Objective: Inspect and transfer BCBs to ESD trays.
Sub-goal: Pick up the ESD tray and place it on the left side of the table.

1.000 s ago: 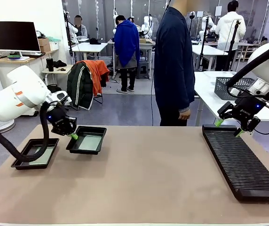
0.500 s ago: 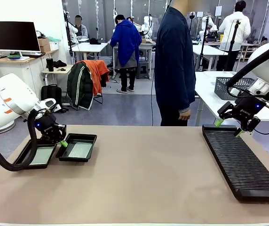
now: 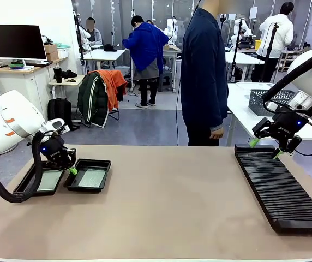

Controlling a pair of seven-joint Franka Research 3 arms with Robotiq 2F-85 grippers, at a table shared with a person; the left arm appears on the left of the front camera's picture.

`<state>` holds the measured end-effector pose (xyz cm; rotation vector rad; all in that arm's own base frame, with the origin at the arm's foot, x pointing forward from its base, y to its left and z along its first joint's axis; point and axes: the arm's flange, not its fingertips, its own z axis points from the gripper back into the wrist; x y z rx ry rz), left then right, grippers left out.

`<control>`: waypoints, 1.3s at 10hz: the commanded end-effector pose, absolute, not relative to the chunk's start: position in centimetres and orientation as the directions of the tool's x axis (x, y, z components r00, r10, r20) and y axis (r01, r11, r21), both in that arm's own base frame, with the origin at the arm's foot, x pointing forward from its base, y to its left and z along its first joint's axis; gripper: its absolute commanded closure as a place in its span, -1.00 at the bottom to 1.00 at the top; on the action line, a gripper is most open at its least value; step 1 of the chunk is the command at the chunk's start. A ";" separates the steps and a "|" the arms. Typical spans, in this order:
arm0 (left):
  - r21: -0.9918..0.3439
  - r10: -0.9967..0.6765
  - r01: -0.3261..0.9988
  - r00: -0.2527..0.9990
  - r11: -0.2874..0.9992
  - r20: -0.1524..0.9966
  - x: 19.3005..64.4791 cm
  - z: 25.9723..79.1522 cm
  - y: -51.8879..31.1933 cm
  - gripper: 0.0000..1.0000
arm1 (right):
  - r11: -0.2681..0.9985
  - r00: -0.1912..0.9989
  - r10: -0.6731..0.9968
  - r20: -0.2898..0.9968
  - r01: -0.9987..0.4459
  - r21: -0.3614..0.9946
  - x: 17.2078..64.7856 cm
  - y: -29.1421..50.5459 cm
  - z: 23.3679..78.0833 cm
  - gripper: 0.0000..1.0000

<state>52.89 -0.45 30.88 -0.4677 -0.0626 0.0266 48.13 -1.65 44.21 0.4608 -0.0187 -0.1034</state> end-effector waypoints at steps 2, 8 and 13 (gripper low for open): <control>-0.450 0.030 0.016 0.995 0.893 0.093 52.6 30.2 -0.4 0.95 | 0.890 0.991 -0.131 0.004 0.116 0.440 48.0 -1.4 44.2 -1.00; -0.440 0.041 -0.011 0.997 0.898 0.060 53.0 30.3 -0.6 0.95 | 0.890 0.991 -0.131 0.004 0.116 0.440 48.0 -1.4 44.2 -1.00; -0.309 0.035 -0.014 0.997 0.951 0.064 52.9 32.0 -2.6 0.19 | 0.890 0.991 -0.131 0.004 0.116 0.440 48.0 -1.4 44.2 -1.00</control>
